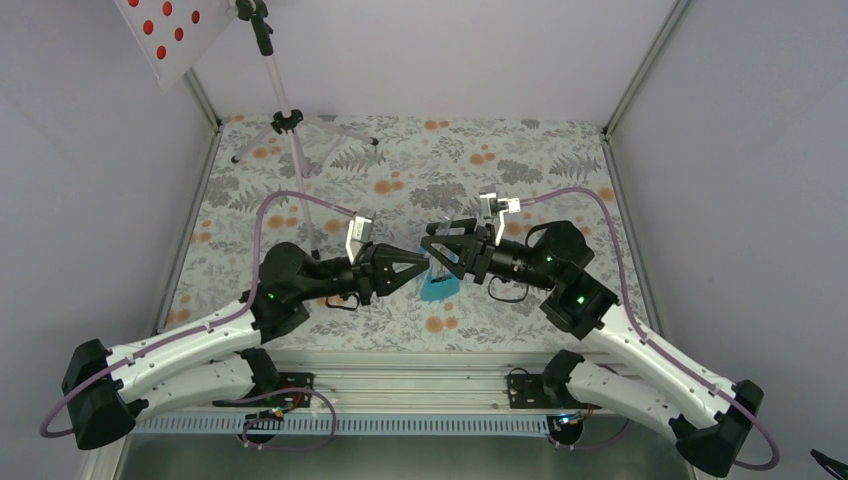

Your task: Pack up the instrument practice props

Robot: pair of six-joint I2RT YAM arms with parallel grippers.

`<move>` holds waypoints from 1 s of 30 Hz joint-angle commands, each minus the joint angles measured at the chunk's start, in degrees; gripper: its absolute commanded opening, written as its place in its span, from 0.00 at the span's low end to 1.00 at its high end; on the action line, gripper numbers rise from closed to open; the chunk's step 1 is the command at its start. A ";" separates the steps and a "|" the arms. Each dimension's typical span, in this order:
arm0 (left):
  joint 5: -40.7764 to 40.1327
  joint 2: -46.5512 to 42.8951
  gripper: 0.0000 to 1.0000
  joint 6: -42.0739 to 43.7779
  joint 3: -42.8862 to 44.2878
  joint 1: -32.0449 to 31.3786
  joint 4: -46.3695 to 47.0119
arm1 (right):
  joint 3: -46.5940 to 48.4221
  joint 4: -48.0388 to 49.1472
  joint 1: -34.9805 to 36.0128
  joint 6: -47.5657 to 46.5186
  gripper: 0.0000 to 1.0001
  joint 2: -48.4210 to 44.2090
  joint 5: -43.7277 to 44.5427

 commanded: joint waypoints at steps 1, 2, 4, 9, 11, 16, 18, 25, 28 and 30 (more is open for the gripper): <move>0.29 -0.74 0.02 1.06 1.59 -0.50 0.99 | 1.79 0.99 0.61 -1.04 0.48 -0.86 1.01; 0.18 -0.77 0.02 1.12 1.63 -0.57 0.91 | 1.72 1.05 0.67 -1.10 0.45 -0.97 1.00; 0.04 -0.88 0.02 1.32 1.72 -0.68 0.43 | 1.69 1.09 0.67 -1.40 0.40 -1.26 1.13; -0.86 -0.94 0.02 2.30 2.47 -0.68 -2.35 | 1.08 0.67 0.68 -2.55 0.34 -1.83 1.40; -1.25 -1.07 0.03 2.69 2.67 -0.69 -3.29 | 0.39 0.61 0.63 -3.11 0.32 -2.47 1.88; -2.77 -1.50 0.24 3.65 3.38 -0.69 -6.41 | -0.91 -0.88 0.66 -5.07 0.32 -4.33 4.12; -4.26 -1.94 0.40 4.65 3.94 -0.68 -9.15 | -1.19 -1.93 0.63 -5.93 0.32 -4.90 5.01; -15.18 -6.50 0.93 13.92 10.48 -0.50 -29.40 | -6.85 -5.56 0.68 -12.84 0.33 -8.09 12.18; -23.16 -7.35 1.00 21.18 16.93 1.41 -43.18 | -12.56 -5.76 1.18 -18.81 0.33 -9.28 18.35; -26.14 -6.84 1.00 25.30 21.26 4.20 -51.02 | -15.79 -5.14 2.20 -21.60 0.34 -9.25 22.57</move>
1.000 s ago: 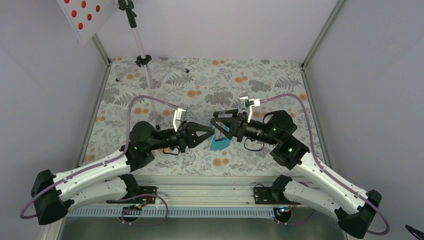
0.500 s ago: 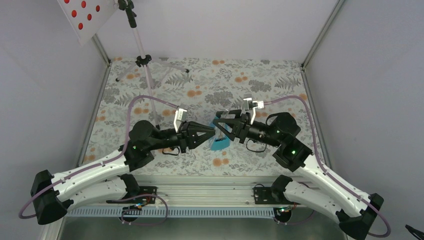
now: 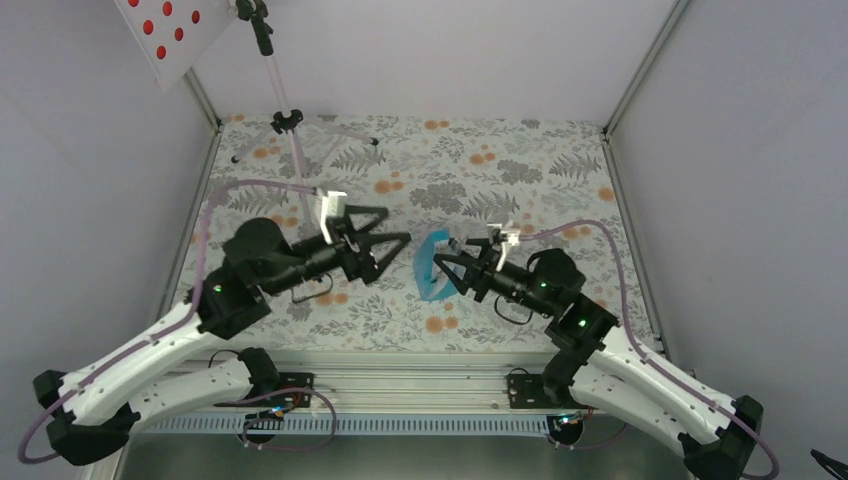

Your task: Pack up the instrument practice props

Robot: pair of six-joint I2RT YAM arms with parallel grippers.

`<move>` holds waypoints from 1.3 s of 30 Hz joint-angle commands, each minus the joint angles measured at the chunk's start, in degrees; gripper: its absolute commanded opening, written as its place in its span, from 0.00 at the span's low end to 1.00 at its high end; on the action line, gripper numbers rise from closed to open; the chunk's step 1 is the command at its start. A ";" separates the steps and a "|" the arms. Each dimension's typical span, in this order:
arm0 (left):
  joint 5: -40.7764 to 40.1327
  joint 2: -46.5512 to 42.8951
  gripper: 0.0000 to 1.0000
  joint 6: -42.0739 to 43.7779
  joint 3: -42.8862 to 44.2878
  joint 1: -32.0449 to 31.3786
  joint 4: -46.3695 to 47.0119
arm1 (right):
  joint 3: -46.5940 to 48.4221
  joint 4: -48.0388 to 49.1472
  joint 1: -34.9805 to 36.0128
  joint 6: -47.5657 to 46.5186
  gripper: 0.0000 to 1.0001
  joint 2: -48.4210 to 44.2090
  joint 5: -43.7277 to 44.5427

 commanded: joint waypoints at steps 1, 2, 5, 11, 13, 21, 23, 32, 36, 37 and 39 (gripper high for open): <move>-11.40 -0.63 1.00 12.76 9.45 5.30 -21.56 | -6.81 0.09 2.65 -9.69 0.33 -0.16 12.35; -11.40 -0.38 1.00 14.20 10.67 7.46 -23.96 | -8.28 1.27 3.86 -10.44 0.33 -0.11 15.14; -8.21 1.12 1.00 18.43 12.12 14.68 -27.79 | -11.61 5.65 8.31 -12.75 0.33 0.41 25.16; -3.63 6.50 1.00 22.81 9.80 25.67 -27.49 | -14.49 13.33 15.16 -16.91 0.34 4.46 39.46; -6.06 7.20 1.00 24.48 8.28 28.01 -24.98 | -15.77 15.98 15.65 -17.79 0.34 5.38 41.38; -21.01 8.82 1.00 32.50 0.37 32.07 -13.78 | -20.69 25.52 15.73 -16.10 0.34 10.45 46.73; -22.22 9.21 1.00 34.34 -1.51 32.07 -11.76 | -21.07 27.15 15.75 -14.96 0.33 11.82 47.40; -23.84 13.03 1.00 37.79 -2.15 32.14 -12.44 | -22.55 36.96 17.38 -14.12 0.34 18.02 52.22; -25.03 15.09 1.00 37.62 -1.62 32.13 -13.30 | -22.54 39.56 17.93 -13.69 0.33 21.27 53.69; -24.98 15.42 1.00 37.52 -1.47 32.13 -13.49 | -22.57 40.22 17.95 -13.31 0.33 22.01 53.86; -24.81 15.69 1.00 37.50 -1.40 32.13 -13.52 | -22.56 41.11 18.10 -12.86 0.33 23.58 54.63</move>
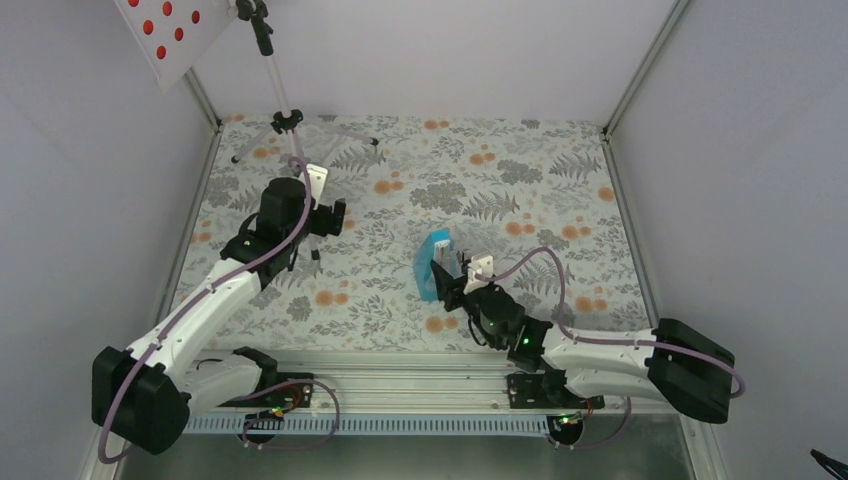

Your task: Pack up the instrument practice props

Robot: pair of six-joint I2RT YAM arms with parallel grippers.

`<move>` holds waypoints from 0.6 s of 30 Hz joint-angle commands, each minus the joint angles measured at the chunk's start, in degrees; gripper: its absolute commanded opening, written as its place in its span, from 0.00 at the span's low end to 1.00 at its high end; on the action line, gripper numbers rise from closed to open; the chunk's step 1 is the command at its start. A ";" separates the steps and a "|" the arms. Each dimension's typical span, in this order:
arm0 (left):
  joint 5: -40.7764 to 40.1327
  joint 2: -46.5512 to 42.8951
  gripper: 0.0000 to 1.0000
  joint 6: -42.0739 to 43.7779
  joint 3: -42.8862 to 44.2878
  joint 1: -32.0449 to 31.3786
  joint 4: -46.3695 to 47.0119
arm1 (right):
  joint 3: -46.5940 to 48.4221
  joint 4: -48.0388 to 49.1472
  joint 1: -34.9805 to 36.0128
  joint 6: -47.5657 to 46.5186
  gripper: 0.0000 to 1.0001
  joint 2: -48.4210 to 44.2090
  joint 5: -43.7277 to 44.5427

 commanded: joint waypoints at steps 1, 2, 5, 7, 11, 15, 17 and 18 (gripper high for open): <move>-1.06 0.51 1.00 0.77 0.97 0.29 0.99 | -0.62 6.98 0.91 1.97 0.33 2.77 5.22; -1.01 0.44 1.00 0.71 0.94 0.33 1.06 | -0.61 7.38 1.07 2.04 0.33 3.23 5.68; -0.56 0.33 1.00 0.77 0.71 0.29 1.25 | -0.31 8.09 1.43 1.70 0.34 4.34 7.21; -0.06 0.33 1.00 0.72 0.75 0.33 1.36 | -0.21 8.51 1.61 1.55 0.33 4.94 7.99; 0.63 0.57 1.00 0.78 0.69 0.29 1.38 | -0.25 9.67 1.72 1.33 0.34 6.09 8.46; 0.67 0.78 1.00 0.78 0.74 0.29 1.34 | -0.59 12.07 2.15 0.35 0.34 7.51 8.51; 0.58 0.79 1.00 0.80 0.79 0.29 1.24 | -0.86 13.75 2.22 0.06 0.34 7.95 8.17; 0.54 0.84 1.00 0.86 0.77 0.29 1.28 | -0.89 14.16 2.24 -0.05 0.34 8.35 8.13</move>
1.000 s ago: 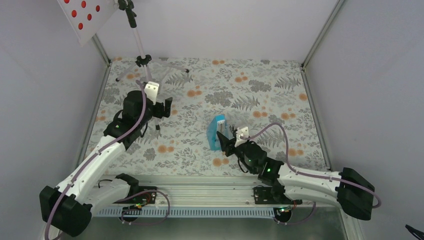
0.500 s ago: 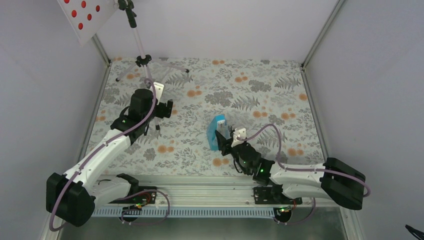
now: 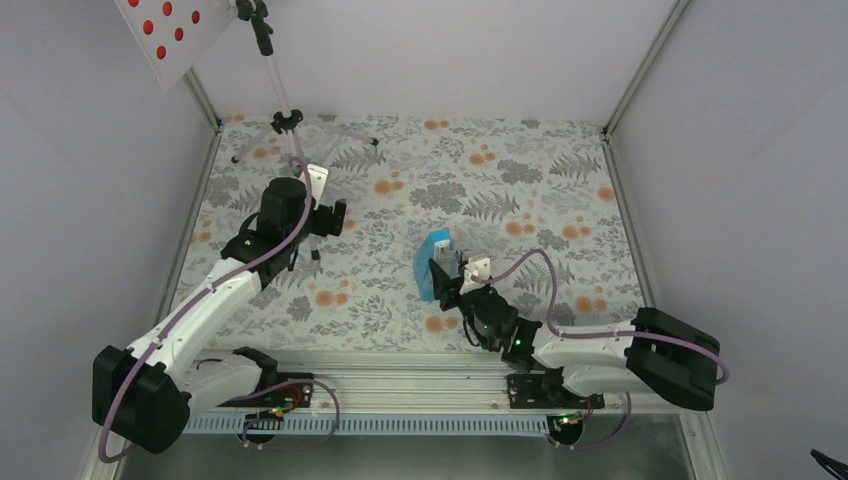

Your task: Pack up the instrument practice props

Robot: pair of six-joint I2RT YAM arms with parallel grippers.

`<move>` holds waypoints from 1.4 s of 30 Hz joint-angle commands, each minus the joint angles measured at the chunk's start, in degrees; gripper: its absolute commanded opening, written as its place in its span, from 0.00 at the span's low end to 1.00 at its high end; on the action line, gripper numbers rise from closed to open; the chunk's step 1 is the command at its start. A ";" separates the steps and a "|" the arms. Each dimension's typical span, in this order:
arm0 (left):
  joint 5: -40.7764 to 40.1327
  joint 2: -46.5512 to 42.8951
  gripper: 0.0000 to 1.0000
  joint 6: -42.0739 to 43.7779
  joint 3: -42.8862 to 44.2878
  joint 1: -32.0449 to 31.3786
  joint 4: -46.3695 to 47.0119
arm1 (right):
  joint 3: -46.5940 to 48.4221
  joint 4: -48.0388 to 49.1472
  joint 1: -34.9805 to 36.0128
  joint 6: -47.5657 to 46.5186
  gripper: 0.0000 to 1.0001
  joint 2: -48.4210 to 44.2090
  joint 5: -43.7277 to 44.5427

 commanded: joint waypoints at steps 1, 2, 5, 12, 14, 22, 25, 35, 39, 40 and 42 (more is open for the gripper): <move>0.42 0.09 1.00 0.72 0.79 0.29 1.28 | -0.76 6.88 0.80 -0.65 0.34 1.51 2.99; 0.50 0.10 1.00 0.72 0.79 0.29 1.29 | -0.79 7.46 0.87 -1.03 0.34 2.02 2.96; 0.65 0.20 1.00 0.81 0.79 0.29 1.23 | -0.87 9.20 0.89 -2.58 0.34 3.59 2.97; 0.70 -0.04 1.00 0.89 0.71 0.29 1.38 | -0.95 10.02 0.89 -3.74 0.34 5.50 3.42; 0.84 -0.04 1.00 0.89 0.72 0.29 1.30 | -1.09 10.06 0.89 -4.04 0.34 5.55 3.65; 1.02 -0.22 1.00 0.88 0.56 0.29 1.40 | -1.69 10.23 0.89 -4.91 0.34 5.74 5.81; 1.23 -0.12 1.00 0.89 0.60 0.29 1.39 | -1.83 10.96 0.84 -5.29 0.34 6.32 6.26; 1.26 -0.10 1.00 0.84 0.62 0.29 1.45 | -1.40 14.42 0.89 -5.91 0.34 9.70 5.92; 1.33 -0.07 1.00 0.98 0.60 0.30 1.39 | -1.48 14.31 0.89 -5.25 0.34 10.15 5.51; 1.26 -0.10 1.00 0.98 0.59 0.29 1.42 | -1.48 14.22 0.89 -5.08 0.34 10.25 5.38; 1.30 -0.07 1.00 0.98 0.70 0.31 1.41 | -1.48 13.94 0.89 -4.77 0.34 10.54 5.24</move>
